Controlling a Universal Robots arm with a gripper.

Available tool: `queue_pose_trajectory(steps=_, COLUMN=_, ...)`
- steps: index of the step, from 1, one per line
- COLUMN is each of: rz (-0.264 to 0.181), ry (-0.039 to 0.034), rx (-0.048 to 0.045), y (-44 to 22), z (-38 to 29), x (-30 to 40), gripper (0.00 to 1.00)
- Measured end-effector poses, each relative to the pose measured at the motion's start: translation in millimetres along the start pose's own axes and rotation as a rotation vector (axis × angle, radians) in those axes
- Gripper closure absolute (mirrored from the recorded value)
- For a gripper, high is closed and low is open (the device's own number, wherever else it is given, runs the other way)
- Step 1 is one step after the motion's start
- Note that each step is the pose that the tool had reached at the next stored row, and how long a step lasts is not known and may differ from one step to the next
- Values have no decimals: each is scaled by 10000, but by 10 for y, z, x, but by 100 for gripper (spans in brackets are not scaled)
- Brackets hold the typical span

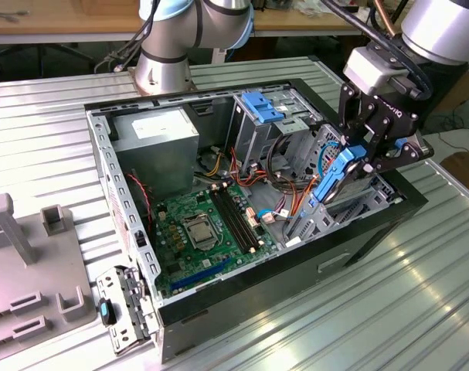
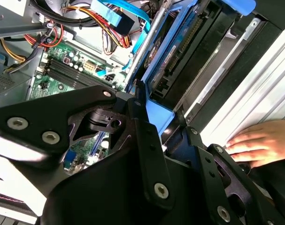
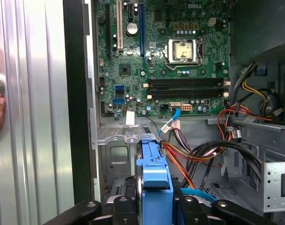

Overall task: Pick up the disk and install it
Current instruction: 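Insert the disk into the insertion slot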

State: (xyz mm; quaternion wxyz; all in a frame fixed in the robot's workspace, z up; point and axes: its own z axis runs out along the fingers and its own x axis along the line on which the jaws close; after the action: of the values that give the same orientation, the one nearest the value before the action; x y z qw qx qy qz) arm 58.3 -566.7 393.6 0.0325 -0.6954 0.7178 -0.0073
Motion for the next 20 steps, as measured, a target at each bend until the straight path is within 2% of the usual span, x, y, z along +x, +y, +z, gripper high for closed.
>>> queue_pose_trajectory(steps=20, rz=0, ry=8, rx=0, y=8, z=141, x=5, gripper=63)
